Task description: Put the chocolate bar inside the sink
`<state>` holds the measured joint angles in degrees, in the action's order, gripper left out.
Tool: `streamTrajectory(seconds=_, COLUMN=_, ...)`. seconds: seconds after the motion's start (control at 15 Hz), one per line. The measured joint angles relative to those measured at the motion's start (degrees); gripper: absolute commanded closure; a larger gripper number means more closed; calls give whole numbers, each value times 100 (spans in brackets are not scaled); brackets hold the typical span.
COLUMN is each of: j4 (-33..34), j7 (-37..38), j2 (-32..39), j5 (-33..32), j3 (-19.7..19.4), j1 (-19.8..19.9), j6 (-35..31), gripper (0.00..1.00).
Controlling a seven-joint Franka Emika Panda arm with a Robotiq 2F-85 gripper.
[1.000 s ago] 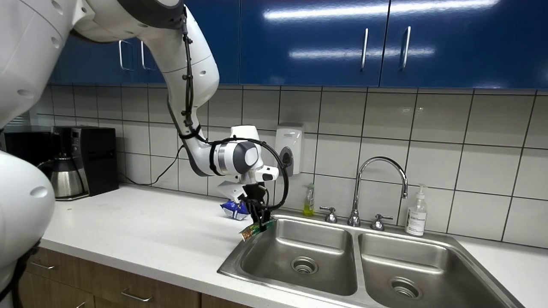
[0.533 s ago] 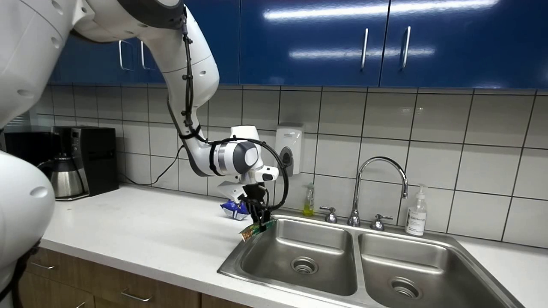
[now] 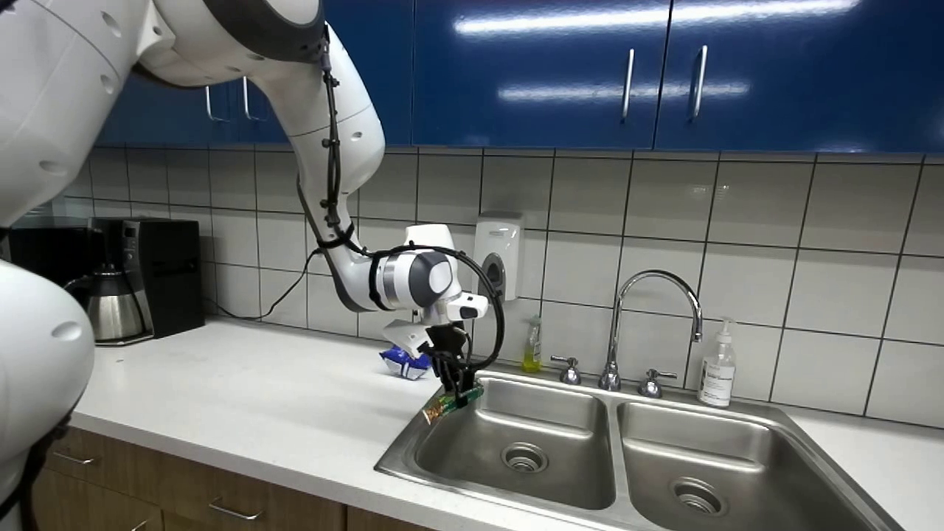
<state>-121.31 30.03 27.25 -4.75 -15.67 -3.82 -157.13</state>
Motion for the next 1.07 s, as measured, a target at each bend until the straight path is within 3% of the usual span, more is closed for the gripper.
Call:
streamTrajectory(seconds=0.47, j4=648, j7=-22, j2=728, j5=321, j3=-72, j1=277, j6=-1, gripper=84)
streamTrajectory(seconds=1.07, j4=2058, j7=-305, j2=2050, j5=995, j3=82, j1=878, j6=36, gripper=84)
